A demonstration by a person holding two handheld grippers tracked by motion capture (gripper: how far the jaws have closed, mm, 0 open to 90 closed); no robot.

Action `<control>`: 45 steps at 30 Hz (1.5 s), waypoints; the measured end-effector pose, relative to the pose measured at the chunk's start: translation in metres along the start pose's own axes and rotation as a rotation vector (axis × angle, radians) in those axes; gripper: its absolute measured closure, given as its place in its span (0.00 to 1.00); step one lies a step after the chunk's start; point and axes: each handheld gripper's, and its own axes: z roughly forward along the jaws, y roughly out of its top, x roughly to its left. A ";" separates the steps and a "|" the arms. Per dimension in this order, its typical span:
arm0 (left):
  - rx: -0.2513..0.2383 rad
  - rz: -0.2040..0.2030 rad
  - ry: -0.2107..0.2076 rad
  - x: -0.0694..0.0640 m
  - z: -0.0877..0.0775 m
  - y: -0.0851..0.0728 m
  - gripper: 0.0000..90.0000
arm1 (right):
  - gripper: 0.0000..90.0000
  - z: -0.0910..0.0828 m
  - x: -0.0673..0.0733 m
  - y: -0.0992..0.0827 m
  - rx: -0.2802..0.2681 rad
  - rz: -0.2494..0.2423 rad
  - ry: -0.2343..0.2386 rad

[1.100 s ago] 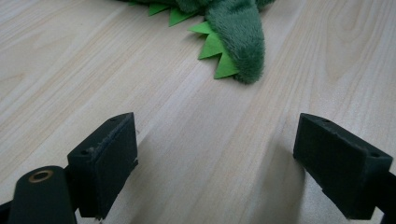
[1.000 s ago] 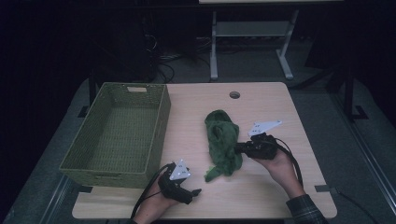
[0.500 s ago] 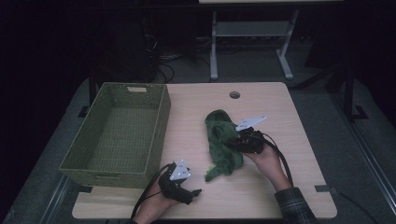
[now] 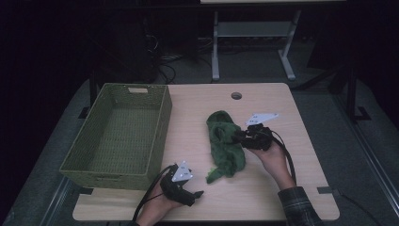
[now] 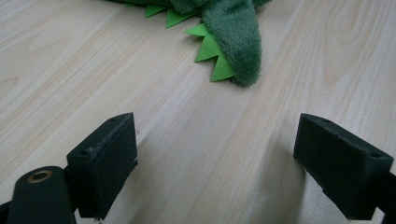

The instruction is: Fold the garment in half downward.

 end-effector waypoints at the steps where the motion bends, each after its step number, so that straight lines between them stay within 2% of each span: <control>1: -0.003 -0.004 -0.002 0.000 0.000 0.000 0.14 | 0.77 -0.004 -0.001 0.000 -0.009 0.008 0.000; 4: 0.005 -0.008 -0.001 0.000 0.000 0.001 0.14 | 0.78 -0.014 -0.002 -0.002 -0.016 0.008 0.003; 7: 0.011 -0.014 -0.003 0.001 0.000 0.003 0.15 | 0.82 -0.023 -0.001 -0.005 -0.007 -0.011 0.007; 9: 0.023 -0.027 -0.011 0.004 -0.001 0.004 0.16 | 0.90 -0.029 0.000 -0.007 -0.002 -0.013 0.016; 11: 0.024 -0.027 -0.027 0.005 -0.003 0.006 0.24 | 1.00 -0.034 0.001 -0.010 -0.012 -0.024 0.020; 13: 0.020 -0.030 -0.034 0.005 -0.004 0.008 0.27 | 1.00 -0.036 0.001 -0.013 -0.002 -0.019 0.028; 16: 0.016 -0.036 -0.053 0.006 -0.006 0.012 0.40 | 0.99 -0.037 -0.002 -0.018 0.007 -0.022 0.023; 20: 0.020 -0.060 -0.076 0.010 -0.008 0.020 0.59 | 0.92 -0.038 -0.006 -0.021 0.015 -0.002 0.019; 24: 0.022 -0.074 -0.109 0.012 -0.011 0.032 0.86 | 0.87 -0.039 -0.007 -0.021 0.010 0.003 0.012; 27: 0.025 -0.081 -0.126 0.013 -0.011 0.041 1.00 | 0.86 -0.038 -0.008 -0.021 0.009 0.008 0.012; 31: 0.015 -0.085 -0.139 0.017 -0.008 0.056 1.00 | 0.85 -0.038 -0.008 -0.021 0.010 0.008 0.014; 38: -0.021 -0.036 -0.157 0.023 0.004 0.092 1.00 | 0.84 -0.037 -0.007 -0.021 0.014 0.010 0.018; 45: -0.064 -0.017 -0.164 0.033 0.019 0.120 1.00 | 0.84 -0.037 -0.009 -0.022 0.008 0.013 0.019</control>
